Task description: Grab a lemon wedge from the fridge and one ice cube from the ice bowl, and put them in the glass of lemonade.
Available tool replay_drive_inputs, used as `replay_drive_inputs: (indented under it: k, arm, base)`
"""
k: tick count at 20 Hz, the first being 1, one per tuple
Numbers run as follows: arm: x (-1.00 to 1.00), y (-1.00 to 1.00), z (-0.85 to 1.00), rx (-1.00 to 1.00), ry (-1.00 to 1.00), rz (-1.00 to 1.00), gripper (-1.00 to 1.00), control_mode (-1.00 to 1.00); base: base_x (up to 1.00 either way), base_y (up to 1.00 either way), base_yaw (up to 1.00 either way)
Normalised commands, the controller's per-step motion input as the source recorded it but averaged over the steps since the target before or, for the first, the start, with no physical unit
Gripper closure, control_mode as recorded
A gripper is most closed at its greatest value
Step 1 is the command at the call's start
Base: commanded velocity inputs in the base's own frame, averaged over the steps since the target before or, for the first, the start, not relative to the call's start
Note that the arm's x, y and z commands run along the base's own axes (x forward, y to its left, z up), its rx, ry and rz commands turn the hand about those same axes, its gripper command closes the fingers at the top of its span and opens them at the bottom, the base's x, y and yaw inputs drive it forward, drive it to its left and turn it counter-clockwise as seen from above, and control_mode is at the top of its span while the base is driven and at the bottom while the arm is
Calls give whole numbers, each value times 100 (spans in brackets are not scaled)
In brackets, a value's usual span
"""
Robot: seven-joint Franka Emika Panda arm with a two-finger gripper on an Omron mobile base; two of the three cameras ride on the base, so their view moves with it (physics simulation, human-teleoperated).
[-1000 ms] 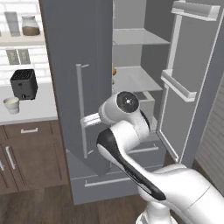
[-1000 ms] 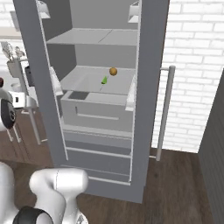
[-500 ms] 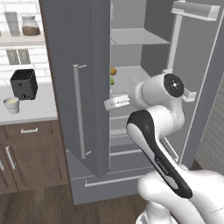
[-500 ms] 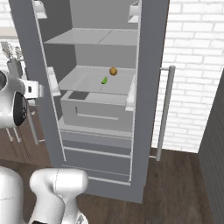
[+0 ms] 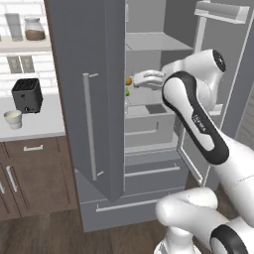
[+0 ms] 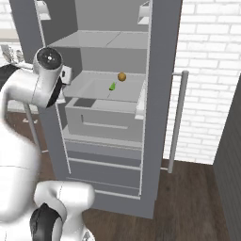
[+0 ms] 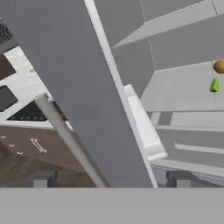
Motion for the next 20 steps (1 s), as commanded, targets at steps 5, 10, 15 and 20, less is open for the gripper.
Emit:
replay_drive_inputs:
  k: [5, 10, 15, 20]
  arm:
    - [82, 34, 8, 14, 1, 13, -100, -100]
    - [24, -5, -1, 6, 0, 14, -100, -100]
    - [36, -1, -13, 7, 0, 15, -100, -100]
    - [69, 23, -22, 1, 0, 9, -100, -100]
  base:
    - [0, 0, 0]
    - [0, 0, 0]
    - [0, 0, 0]
    - [0, 0, 0]
